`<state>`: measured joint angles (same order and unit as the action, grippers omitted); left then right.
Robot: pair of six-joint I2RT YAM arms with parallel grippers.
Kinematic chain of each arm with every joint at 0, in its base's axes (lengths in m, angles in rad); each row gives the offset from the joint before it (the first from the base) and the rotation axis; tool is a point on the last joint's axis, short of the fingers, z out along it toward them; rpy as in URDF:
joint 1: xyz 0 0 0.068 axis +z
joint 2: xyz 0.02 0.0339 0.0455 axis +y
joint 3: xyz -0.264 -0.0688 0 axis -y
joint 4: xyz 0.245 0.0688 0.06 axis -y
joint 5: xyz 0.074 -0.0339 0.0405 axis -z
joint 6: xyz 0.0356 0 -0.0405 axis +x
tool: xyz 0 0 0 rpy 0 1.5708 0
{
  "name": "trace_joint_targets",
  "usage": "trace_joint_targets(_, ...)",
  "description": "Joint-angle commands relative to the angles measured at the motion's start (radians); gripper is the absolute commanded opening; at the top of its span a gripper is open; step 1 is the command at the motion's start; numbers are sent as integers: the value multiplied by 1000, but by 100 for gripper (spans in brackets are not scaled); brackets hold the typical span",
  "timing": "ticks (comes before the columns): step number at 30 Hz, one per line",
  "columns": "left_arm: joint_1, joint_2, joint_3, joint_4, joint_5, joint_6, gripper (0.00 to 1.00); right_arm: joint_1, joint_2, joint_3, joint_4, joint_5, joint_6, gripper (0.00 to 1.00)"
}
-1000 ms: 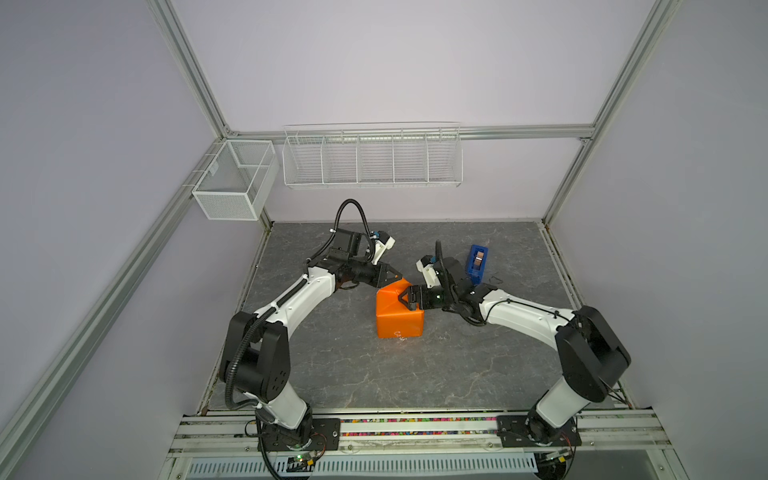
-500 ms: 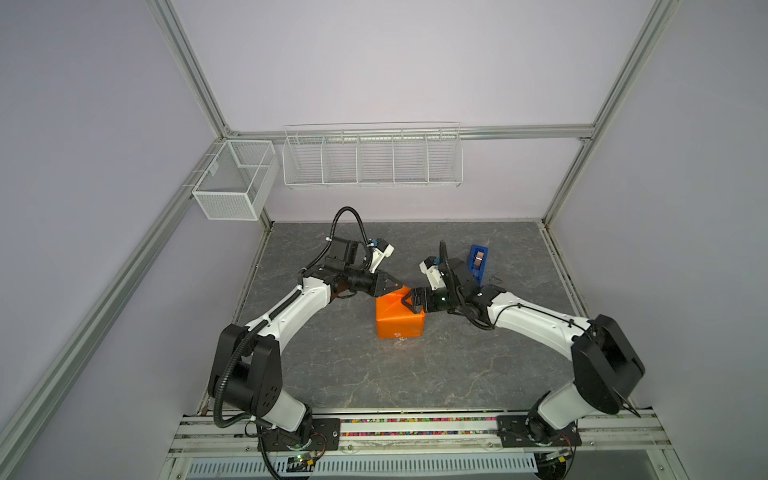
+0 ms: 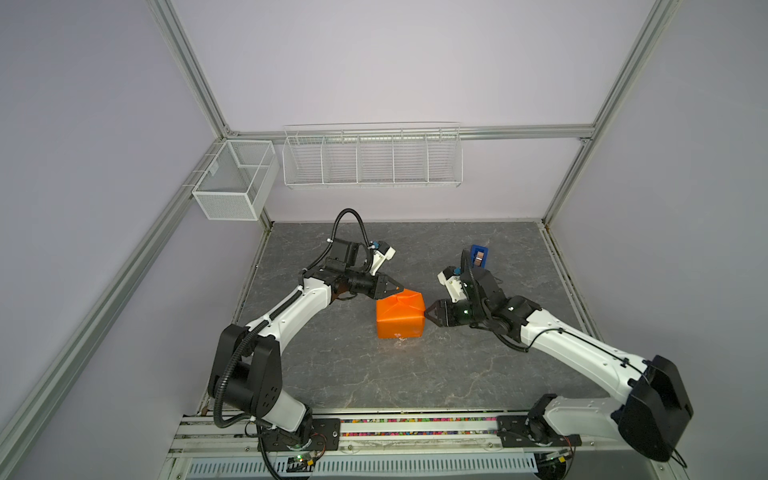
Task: Wrap the gift box in paper
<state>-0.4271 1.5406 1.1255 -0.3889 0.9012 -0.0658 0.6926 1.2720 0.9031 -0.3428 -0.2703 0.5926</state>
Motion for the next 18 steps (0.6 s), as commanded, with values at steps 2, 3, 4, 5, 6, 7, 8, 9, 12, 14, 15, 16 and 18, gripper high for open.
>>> trace_joint_targets(2, -9, -7, -9, -34, 29, 31, 0, 48, -30, -92, 50, -111, 152, 26)
trace_joint_targets(3, -11, -7, -9, -38, 31, 33, 0, 65, -23, -108, 82, -118, 176, 24)
trace_joint_targets(4, -12, -9, -10, -41, 33, 33, 0, 86, -10, -122, 124, -121, 202, 22)
trace_joint_targets(5, -14, -12, -13, -44, 34, 34, 0, 103, 3, -131, 158, -112, 227, 22)
trace_joint_targets(6, -14, -14, -15, -45, 32, 34, 0, 115, 15, -137, 186, -100, 246, 21)
trace_joint_targets(7, -14, -16, -18, -48, 30, 34, 0, 124, 30, -140, 218, -88, 263, 20)
trace_joint_targets(8, -14, -18, -18, -51, 25, 34, 0, 128, 48, -140, 249, -80, 278, 20)
trace_joint_targets(9, -14, -19, -19, -53, 24, 33, 0, 131, 61, -138, 272, -74, 289, 19)
trace_joint_targets(12, -15, -26, -24, -46, 26, 19, 0, 132, 109, -127, 322, -51, 308, 16)
trace_joint_targets(14, -16, -33, -31, -41, 31, 12, 0, 131, 136, -104, 310, -21, 303, 15)
trace_joint_targets(15, -16, -36, -36, -41, 32, 10, 0, 130, 146, -95, 305, -12, 300, 15)
trace_joint_targets(16, -15, -39, -44, -36, 29, 3, 0, 127, 154, -87, 298, -11, 299, 14)
trace_joint_targets(18, -15, -48, -60, -24, 18, -12, 0, 124, 154, -78, 287, -24, 290, 14)
